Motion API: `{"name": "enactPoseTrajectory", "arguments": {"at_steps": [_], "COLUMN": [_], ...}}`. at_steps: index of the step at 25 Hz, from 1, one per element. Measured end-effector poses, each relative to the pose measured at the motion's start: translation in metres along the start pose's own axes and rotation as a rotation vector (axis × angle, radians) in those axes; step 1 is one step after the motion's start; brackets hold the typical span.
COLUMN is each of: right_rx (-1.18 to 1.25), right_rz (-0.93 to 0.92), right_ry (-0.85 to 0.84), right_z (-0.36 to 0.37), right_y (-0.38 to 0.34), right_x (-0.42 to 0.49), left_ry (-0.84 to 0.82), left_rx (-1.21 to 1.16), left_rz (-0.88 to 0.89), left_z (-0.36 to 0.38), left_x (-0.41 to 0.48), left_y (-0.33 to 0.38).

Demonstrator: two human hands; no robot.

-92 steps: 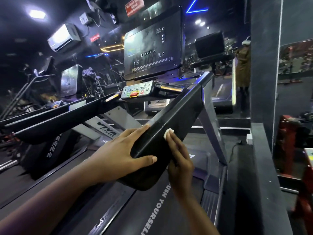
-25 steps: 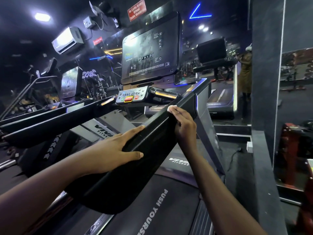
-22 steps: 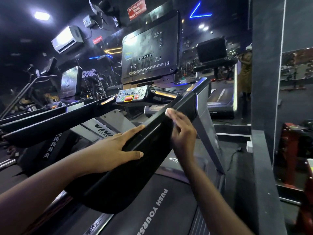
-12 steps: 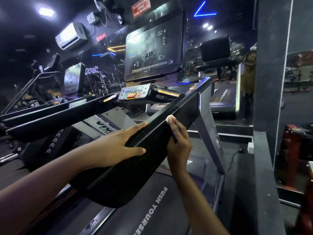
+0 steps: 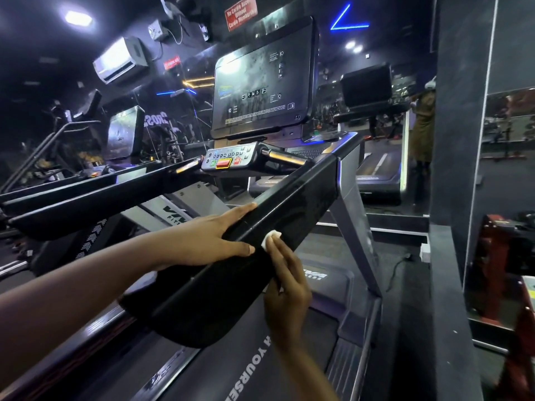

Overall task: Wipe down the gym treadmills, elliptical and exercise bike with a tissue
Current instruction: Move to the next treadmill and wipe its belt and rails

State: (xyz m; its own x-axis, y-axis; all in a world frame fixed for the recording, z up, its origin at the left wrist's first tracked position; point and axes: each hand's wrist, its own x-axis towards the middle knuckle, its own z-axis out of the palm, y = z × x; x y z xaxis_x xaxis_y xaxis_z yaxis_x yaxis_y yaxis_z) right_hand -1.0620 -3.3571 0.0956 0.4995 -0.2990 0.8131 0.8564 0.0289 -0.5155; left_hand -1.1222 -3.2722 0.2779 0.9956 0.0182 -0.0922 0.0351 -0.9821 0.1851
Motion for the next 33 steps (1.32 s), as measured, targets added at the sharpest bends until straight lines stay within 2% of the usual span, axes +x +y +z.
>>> {"name": "enactPoseTrajectory", "arguments": {"at_steps": [4,7,10,14,18,21,26,29,33], "right_rx": [-0.131,-0.193,-0.161,-0.005,-0.074,-0.176,-0.177,-0.094,-0.123], "right_rz": [0.123,0.197,0.129,-0.024,0.084,0.135,0.061,-0.020,0.058], "right_ry": [0.118,0.132,0.118,-0.049,0.024,-0.016,0.046,0.003,0.061], "right_z": [0.000,-0.011,-0.017,-0.008,-0.009,-0.019,-0.028,-0.011,-0.007], "right_y": [0.050,0.076,0.058,0.024,0.063,0.089,0.064,0.042,0.077], "right_x": [0.026,0.050,0.044,0.017,0.049,0.073,0.047,0.009,0.041], "left_ry": [-0.006,0.025,0.055,0.074,0.063,0.058,0.046,0.053,0.056], "left_rx": [0.017,-0.006,-0.012,0.008,-0.025,0.001,0.034,0.073,0.060], "left_rz": [-0.013,-0.025,-0.031,-0.034,-0.028,-0.007,0.017,0.041,0.042], "left_z": [-0.004,-0.003,0.000,0.001,0.001,0.001,0.002,0.002,0.000], "left_x": [0.026,0.038,0.040,0.040,0.040,0.040,0.045,0.046,0.046], "left_y": [0.015,0.023,0.022,0.021,0.020,0.019,0.016,0.014,0.014]}}
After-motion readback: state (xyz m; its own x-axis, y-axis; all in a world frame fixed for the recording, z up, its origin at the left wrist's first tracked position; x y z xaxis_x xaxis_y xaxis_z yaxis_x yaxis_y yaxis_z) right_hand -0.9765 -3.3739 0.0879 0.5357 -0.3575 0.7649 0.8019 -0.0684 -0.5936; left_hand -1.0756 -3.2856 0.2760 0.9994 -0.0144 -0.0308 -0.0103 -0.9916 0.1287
